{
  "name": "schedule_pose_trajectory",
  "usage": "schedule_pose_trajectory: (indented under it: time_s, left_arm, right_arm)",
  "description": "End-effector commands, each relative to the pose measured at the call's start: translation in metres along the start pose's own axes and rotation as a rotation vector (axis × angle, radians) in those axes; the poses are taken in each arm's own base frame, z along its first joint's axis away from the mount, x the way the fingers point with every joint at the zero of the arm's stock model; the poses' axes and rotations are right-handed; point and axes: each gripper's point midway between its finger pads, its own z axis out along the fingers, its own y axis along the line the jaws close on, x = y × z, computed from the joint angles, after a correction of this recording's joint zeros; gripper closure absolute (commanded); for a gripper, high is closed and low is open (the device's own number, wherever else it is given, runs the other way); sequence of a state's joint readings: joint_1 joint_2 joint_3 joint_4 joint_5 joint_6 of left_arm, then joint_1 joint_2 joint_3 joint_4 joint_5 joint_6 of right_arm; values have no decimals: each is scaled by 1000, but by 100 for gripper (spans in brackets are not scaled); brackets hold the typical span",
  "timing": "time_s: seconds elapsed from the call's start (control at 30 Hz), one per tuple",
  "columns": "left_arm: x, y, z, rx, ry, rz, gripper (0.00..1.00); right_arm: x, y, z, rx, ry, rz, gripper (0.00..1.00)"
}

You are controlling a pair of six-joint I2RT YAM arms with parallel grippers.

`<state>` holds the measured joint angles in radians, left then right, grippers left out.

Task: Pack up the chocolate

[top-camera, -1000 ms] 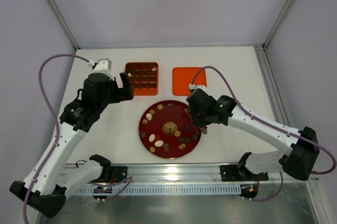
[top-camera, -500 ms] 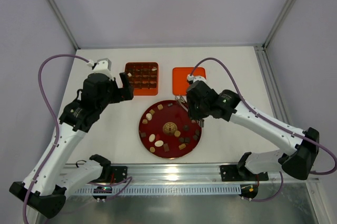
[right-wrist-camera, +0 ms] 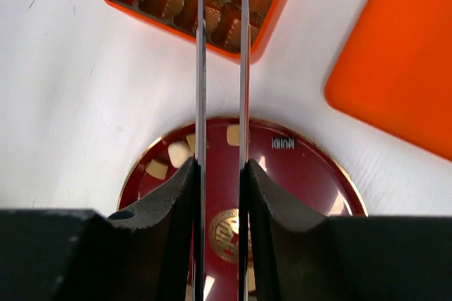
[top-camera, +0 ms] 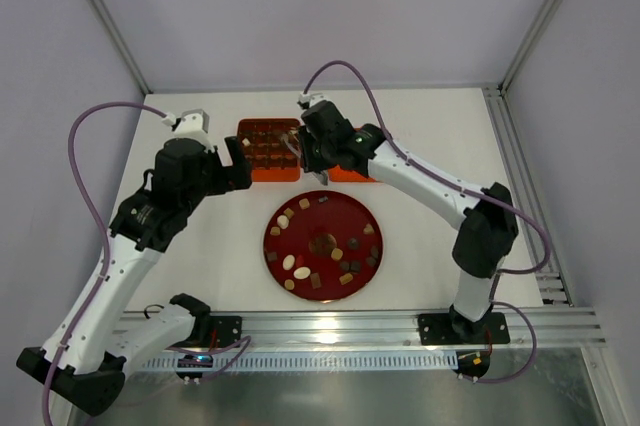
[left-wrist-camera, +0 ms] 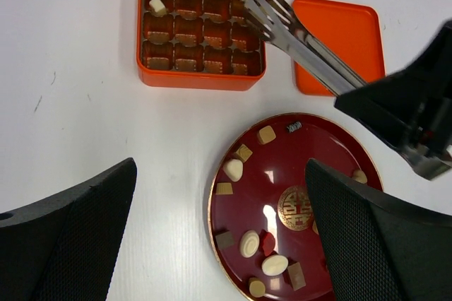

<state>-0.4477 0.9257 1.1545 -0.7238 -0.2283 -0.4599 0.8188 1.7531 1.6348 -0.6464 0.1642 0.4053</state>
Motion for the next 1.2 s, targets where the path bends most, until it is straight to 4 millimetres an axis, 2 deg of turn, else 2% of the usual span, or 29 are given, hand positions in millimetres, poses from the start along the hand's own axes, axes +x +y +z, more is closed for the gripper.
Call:
schedule_pose_trajectory:
  time_s: [0.0,0.03,0.07,0.1,0.13,0.17,0.2,0.23,0.33,0.6,1.17]
  left_arm:
    - [-16,2,-12,-6,-54,2,0]
    - [-16,3,-13,-9,-55,2,0]
    - [-17,4,-14,-15,-57,2,0]
    - [-16,5,-15,-18,-57,2,0]
    - [-17,6,-16,-21,-60,5,0]
    - [-17,7,-17,-22,-60,6,0]
    - [-18,8,-18,-27,-64,6,0]
    - [-18,9,-19,-30,-65,10,0]
    - [-19,11,-20,-39,-67,13,0]
    - [-16,10,-19,-34,-60,12,0]
    - [-15,11,-19,-39,-59,12,0]
  right_arm:
    - [-61,32,12,-95,-151,-35,71]
    - [-56,34,32,-89,-125,-47,71]
    - [-58,36,40,-90,-122,-50,71]
    - [-70,44,40,-109,-146,-50,71]
    - [-72,47,46,-114,-146,-52,71]
    - [-64,46,62,-103,-115,-57,71]
    - [-74,50,61,-111,-134,-55,71]
    - [-67,50,72,-103,-107,-58,71]
    - [-68,52,77,-108,-106,-52,71]
    - [-53,52,91,-111,-73,-53,71]
    - [-44,45,105,-77,-54,-61,66]
